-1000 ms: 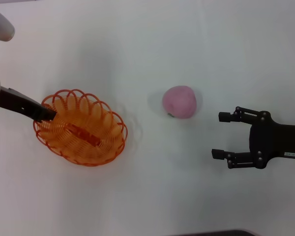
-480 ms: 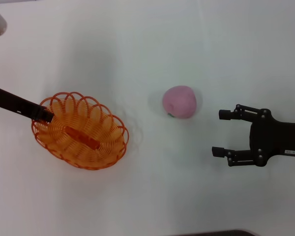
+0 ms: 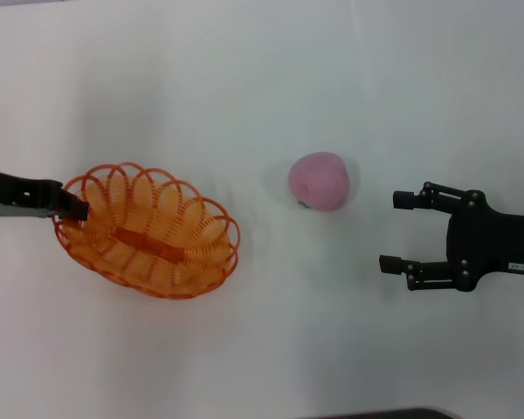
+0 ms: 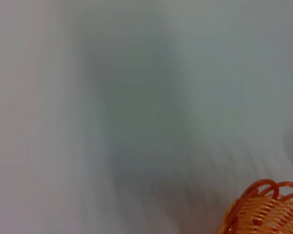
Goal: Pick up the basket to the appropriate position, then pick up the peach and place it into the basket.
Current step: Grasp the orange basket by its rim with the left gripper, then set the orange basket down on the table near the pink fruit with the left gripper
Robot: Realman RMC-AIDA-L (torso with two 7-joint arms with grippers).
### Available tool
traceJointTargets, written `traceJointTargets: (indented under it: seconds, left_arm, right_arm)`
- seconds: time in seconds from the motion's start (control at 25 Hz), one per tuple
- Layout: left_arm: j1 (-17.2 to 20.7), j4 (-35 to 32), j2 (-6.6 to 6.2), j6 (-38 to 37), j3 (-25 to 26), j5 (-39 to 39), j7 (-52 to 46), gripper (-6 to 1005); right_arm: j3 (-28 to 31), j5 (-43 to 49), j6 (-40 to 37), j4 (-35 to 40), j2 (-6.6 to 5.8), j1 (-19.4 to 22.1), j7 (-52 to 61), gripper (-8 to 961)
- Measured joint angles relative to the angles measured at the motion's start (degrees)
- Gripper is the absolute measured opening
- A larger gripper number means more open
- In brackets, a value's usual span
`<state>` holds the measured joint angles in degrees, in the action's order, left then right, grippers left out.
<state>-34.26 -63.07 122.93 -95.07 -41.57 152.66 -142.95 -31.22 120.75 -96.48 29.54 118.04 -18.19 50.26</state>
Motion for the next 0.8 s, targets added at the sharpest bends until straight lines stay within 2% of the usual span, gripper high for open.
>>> traceJointTargets:
  seconds: [0.24, 0.36, 0.64, 0.8]
  left_arm:
    - [2.81, -0.01, 0.64, -1.79, 2.97, -3.53, -1.73, 70]
    - [6.26, -0.01, 1.14, -1.08, 4.17, -7.46, -3.37, 70]
    - [11.25, 0.75, 1.64, 1.30, 3.54, -12.90, -3.89, 69]
    - [13.94, 0.87, 1.69, 3.29, -0.91, -18.26, -4.15, 69]
  right_arm:
    - [0.82, 0.01, -0.30, 0.09, -0.08, -0.10, 0.11, 928]
    - [2.04, 0.01, -0.33, 0.09, -0.06, -0.08, 0.17, 929]
    - [4.09, 0.01, -0.42, 0.09, -0.01, 0.31, 0.19, 929]
    - [4.48, -0.01, -0.53, 0.08, 0.16, 0.08, 0.19, 929]
